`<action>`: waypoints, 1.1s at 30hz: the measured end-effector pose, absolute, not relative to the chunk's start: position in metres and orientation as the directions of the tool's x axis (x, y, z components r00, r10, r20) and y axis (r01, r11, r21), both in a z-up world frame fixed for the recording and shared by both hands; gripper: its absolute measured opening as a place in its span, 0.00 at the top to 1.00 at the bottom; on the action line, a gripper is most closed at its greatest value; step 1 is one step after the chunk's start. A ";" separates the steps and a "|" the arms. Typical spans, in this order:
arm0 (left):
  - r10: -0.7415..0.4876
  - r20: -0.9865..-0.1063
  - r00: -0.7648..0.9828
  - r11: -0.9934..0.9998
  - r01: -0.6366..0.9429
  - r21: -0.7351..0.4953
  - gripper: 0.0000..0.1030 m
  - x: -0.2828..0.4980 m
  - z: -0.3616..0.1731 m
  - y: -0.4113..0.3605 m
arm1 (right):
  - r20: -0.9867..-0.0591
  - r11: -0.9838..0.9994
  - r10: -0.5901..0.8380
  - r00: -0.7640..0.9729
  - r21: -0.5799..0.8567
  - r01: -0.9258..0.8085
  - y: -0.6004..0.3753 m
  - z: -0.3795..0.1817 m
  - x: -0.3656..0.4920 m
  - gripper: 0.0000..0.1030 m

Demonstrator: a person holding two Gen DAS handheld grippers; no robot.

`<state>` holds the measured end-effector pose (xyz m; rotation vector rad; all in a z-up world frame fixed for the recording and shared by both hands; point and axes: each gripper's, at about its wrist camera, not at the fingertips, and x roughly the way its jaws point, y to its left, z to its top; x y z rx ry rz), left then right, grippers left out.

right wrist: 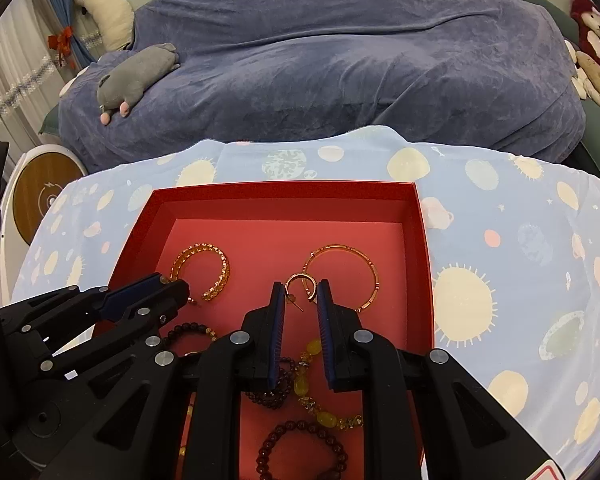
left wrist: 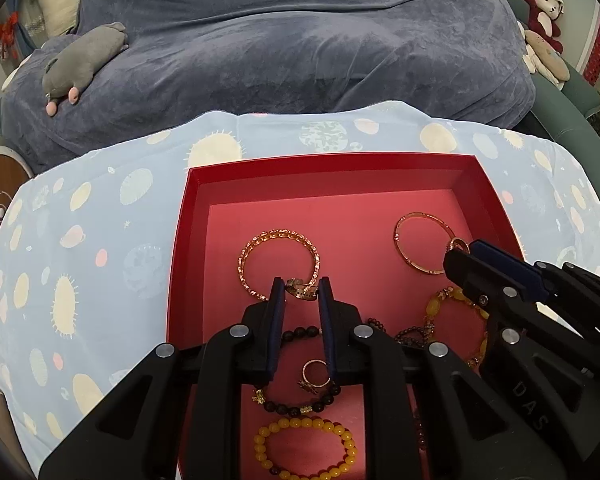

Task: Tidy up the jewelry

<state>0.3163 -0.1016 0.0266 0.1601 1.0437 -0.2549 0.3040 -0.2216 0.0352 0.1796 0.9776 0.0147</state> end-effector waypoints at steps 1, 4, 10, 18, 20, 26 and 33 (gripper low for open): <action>-0.128 -0.869 0.477 0.960 0.279 0.011 0.83 0.317 0.026 -0.101 | -0.825 0.985 0.096 0.557 0.161 0.069 -0.222 0.034 0.305 0.84; -0.128 -0.868 0.480 0.963 0.271 0.008 0.82 0.318 0.025 -0.101 | -0.823 0.984 0.089 0.561 0.160 0.079 -0.223 0.034 0.304 0.84; -0.115 -0.860 0.497 0.964 0.265 0.024 0.64 0.317 0.027 -0.102 | -0.824 0.984 0.072 0.563 0.151 0.096 -0.225 0.036 0.305 0.76; -0.105 -0.857 0.504 0.965 0.259 0.034 0.63 0.313 0.033 -0.101 | -0.823 0.985 0.052 0.566 0.137 0.108 -0.224 0.043 0.299 0.72; -0.104 -0.855 0.508 0.966 0.257 0.035 0.63 0.310 0.036 -0.100 | -0.823 0.984 0.054 0.566 0.140 0.110 -0.224 0.046 0.296 0.72; -0.111 -0.846 0.521 0.967 0.252 0.028 0.63 0.295 0.051 -0.094 | -0.813 0.982 0.047 0.581 0.145 0.123 -0.225 0.061 0.279 0.62; -0.119 -0.830 0.545 0.967 0.255 0.029 0.63 0.263 0.072 -0.087 | -0.796 0.983 0.030 0.605 0.134 0.128 -0.218 0.080 0.248 0.60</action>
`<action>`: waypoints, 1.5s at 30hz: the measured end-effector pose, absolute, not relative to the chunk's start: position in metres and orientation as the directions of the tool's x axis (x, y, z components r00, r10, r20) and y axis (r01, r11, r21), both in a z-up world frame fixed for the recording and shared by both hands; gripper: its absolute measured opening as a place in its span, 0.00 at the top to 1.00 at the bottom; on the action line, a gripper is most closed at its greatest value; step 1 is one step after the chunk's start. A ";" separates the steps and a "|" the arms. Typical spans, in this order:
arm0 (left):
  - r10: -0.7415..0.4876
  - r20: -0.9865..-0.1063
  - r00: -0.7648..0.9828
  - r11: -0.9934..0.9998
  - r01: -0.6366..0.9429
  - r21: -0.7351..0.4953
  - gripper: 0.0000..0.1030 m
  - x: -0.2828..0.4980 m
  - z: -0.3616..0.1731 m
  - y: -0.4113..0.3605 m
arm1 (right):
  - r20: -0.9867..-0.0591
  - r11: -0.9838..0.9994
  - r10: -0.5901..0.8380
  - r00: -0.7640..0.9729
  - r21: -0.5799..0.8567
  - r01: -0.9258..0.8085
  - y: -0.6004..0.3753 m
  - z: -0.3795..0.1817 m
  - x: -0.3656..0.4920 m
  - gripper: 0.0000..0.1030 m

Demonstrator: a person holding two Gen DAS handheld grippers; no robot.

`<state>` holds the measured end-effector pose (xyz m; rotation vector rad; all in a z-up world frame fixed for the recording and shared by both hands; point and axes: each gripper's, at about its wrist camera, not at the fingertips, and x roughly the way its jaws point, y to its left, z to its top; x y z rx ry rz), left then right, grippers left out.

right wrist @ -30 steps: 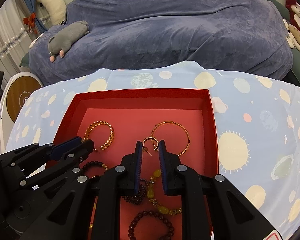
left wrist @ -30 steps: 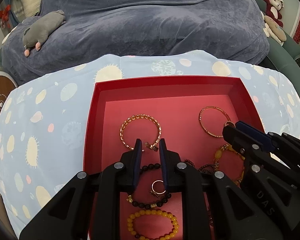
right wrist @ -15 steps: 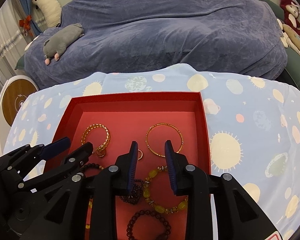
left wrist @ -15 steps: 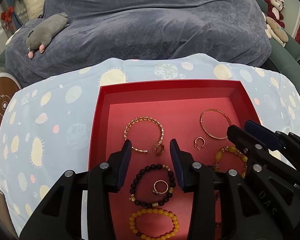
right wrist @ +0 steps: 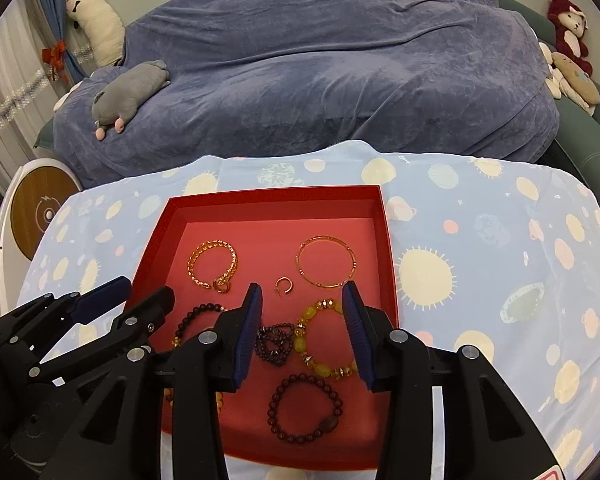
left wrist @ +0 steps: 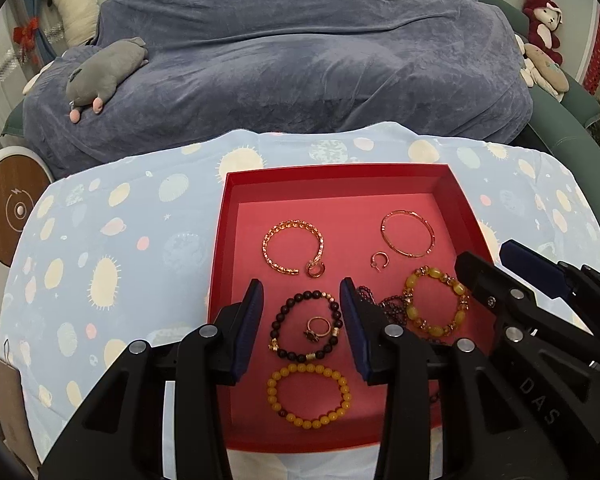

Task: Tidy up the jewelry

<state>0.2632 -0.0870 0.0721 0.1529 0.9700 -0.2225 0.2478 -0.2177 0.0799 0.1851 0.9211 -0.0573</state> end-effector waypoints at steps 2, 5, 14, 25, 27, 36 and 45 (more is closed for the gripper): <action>-0.124 -0.829 0.546 0.967 0.254 0.023 0.63 0.254 0.076 -0.084 | -0.791 0.982 0.026 0.611 0.134 0.132 -0.215 0.084 0.237 0.60; -0.128 -0.827 0.548 0.967 0.254 0.018 0.63 0.240 0.081 -0.080 | -0.787 0.982 0.021 0.617 0.133 0.136 -0.212 0.090 0.221 0.60; -0.130 -0.830 0.542 0.969 0.245 0.009 0.63 0.199 0.085 -0.070 | -0.789 0.982 0.006 0.615 0.122 0.146 -0.200 0.095 0.180 0.60; -0.119 -0.846 0.519 0.969 0.246 0.014 0.60 0.153 0.073 -0.064 | -0.808 0.977 -0.006 0.590 0.120 0.175 -0.197 0.084 0.132 0.58; -0.113 -0.848 0.518 0.971 0.239 0.017 0.55 0.145 0.071 -0.063 | -0.811 0.976 -0.009 0.585 0.120 0.180 -0.198 0.081 0.125 0.57; -0.084 -0.849 0.521 0.976 0.217 0.036 0.40 0.119 0.066 -0.058 | -0.812 0.969 -0.028 0.582 0.122 0.217 -0.204 0.074 0.094 0.44; -0.049 -0.841 0.539 0.979 0.192 0.066 0.23 0.104 0.066 -0.050 | -0.809 0.966 -0.036 0.587 0.123 0.228 -0.207 0.073 0.078 0.35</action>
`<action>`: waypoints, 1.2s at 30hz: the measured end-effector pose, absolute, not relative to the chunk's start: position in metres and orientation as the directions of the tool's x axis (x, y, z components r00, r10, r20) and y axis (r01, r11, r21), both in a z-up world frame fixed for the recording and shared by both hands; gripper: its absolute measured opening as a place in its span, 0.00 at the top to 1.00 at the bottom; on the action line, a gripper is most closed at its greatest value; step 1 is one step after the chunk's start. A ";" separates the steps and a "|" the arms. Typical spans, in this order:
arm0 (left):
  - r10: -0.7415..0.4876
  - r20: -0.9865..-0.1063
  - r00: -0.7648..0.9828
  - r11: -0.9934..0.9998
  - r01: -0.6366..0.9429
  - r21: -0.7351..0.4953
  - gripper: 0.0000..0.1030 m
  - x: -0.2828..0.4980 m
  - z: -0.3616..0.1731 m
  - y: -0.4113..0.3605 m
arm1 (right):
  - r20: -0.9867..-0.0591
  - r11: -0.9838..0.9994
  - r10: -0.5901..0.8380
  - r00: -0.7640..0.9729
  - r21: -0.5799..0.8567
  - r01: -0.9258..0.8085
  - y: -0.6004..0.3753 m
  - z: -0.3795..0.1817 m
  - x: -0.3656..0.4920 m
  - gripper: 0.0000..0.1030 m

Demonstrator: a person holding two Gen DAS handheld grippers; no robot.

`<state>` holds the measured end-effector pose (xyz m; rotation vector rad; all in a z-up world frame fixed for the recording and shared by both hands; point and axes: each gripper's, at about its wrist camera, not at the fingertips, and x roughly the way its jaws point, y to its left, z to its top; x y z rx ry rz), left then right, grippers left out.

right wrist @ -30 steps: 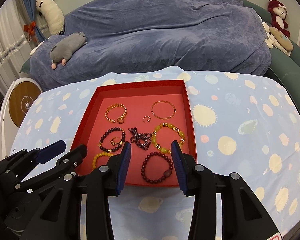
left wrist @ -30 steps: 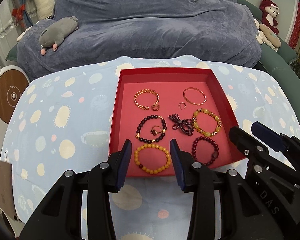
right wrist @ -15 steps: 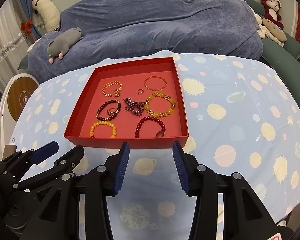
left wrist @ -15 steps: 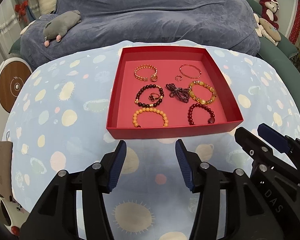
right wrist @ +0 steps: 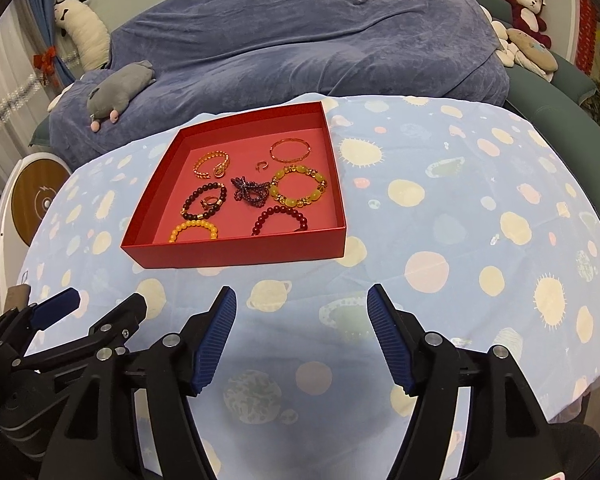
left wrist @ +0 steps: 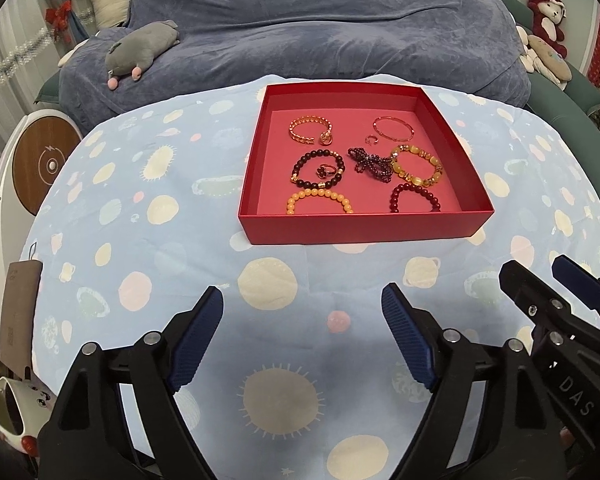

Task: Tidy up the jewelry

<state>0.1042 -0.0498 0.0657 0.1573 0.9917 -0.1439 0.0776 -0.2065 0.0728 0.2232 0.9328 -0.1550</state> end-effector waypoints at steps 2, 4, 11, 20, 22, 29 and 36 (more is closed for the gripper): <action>-0.048 -0.840 0.540 0.980 0.186 0.064 0.20 0.103 0.066 -0.047 | -0.808 0.965 -0.027 0.588 0.133 0.227 -0.208 0.072 0.076 0.32; -0.046 -0.840 0.540 0.983 0.175 0.059 0.17 0.102 0.065 -0.043 | -0.809 0.963 -0.021 0.587 0.142 0.230 -0.209 0.071 0.075 0.27; -0.032 -0.828 0.560 0.983 0.168 0.076 0.11 0.099 0.067 -0.037 | -0.805 0.964 -0.034 0.593 0.131 0.232 -0.208 0.071 0.071 0.18; -0.026 -0.826 0.563 0.985 0.154 0.073 0.09 0.101 0.066 -0.034 | -0.810 0.954 -0.053 0.584 0.133 0.270 -0.214 0.070 0.069 0.06; -0.024 -0.825 0.565 0.985 0.153 0.076 0.09 0.102 0.065 -0.034 | -0.809 0.953 -0.056 0.584 0.131 0.272 -0.214 0.070 0.069 0.06; -0.018 -0.823 0.567 0.986 0.147 0.080 0.08 0.103 0.064 -0.034 | -0.804 0.952 -0.064 0.591 0.128 0.277 -0.216 0.072 0.071 0.07; -0.015 -0.820 0.573 0.986 0.142 0.082 0.08 0.105 0.065 -0.033 | -0.801 0.953 -0.066 0.595 0.125 0.274 -0.215 0.072 0.071 0.06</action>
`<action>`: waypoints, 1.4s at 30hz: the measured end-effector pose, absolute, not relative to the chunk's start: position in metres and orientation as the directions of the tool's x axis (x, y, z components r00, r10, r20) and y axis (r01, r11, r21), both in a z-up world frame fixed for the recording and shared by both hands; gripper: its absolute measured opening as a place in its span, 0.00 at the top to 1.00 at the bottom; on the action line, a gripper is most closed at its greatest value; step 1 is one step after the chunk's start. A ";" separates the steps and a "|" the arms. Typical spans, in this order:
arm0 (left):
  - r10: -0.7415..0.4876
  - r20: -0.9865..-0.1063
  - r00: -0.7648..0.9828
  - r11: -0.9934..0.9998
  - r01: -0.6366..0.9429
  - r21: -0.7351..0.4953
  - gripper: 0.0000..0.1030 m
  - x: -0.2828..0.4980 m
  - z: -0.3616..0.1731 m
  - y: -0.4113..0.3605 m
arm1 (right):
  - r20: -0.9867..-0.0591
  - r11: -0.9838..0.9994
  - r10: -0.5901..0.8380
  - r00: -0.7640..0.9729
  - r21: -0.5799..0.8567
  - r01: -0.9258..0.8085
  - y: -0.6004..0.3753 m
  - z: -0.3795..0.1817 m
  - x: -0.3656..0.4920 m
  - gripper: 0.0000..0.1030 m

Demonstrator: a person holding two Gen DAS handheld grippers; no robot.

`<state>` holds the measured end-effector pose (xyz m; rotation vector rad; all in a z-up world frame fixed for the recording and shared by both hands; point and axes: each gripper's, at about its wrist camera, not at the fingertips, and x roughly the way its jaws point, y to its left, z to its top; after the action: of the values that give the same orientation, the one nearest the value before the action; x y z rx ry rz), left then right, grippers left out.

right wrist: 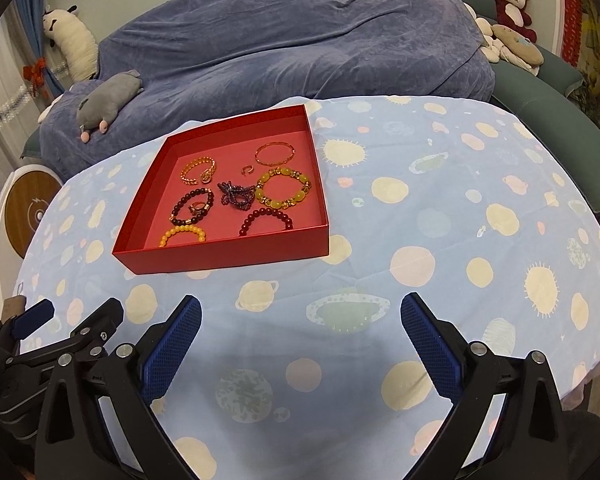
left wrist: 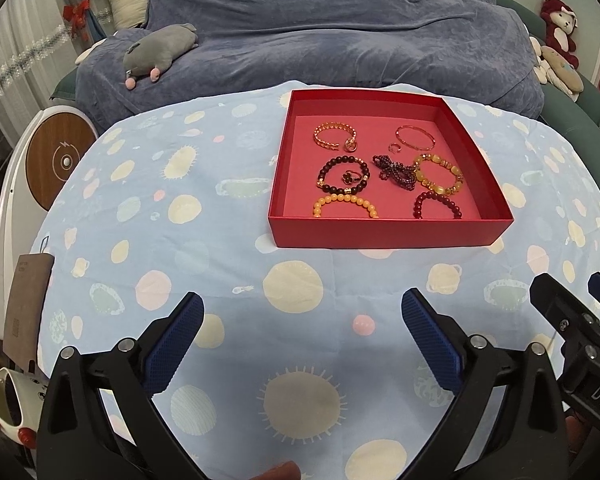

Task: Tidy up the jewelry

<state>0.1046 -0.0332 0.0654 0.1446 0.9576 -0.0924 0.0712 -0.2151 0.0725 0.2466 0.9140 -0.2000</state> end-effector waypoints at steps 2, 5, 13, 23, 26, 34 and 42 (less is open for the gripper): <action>-0.013 -0.819 0.573 0.987 0.141 0.083 0.08 0.104 0.066 -0.033 | -0.801 0.954 -0.066 0.595 0.124 0.274 -0.215 0.072 0.071 0.06; -0.007 -0.818 0.576 0.987 0.135 0.087 0.08 0.104 0.066 -0.034 | -0.802 0.957 -0.066 0.594 0.118 0.266 -0.213 0.072 0.072 0.06; 0.000 -0.814 0.581 0.987 0.129 0.092 0.08 0.104 0.067 -0.034 | -0.800 0.960 -0.066 0.596 0.111 0.256 -0.209 0.073 0.073 0.06; 0.003 -0.820 0.573 0.987 0.129 0.093 0.08 0.105 0.065 -0.035 | -0.801 0.960 -0.065 0.596 0.113 0.256 -0.208 0.073 0.073 0.06; 0.002 -0.820 0.572 0.988 0.126 0.091 0.08 0.105 0.065 -0.035 | -0.800 0.961 -0.065 0.596 0.111 0.255 -0.208 0.073 0.073 0.06; 0.014 -0.826 0.564 0.992 0.095 0.081 0.08 0.106 0.062 -0.027 | -0.800 0.962 -0.069 0.596 0.104 0.251 -0.208 0.072 0.073 0.07; 0.020 -0.823 0.567 0.995 0.070 0.072 0.08 0.104 0.063 -0.023 | -0.802 0.965 -0.073 0.592 0.093 0.246 -0.207 0.071 0.070 0.07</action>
<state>0.1041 -0.0225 0.0635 0.1007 0.9675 -0.0298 0.0701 -0.2073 0.0712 0.2027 0.9198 -0.1870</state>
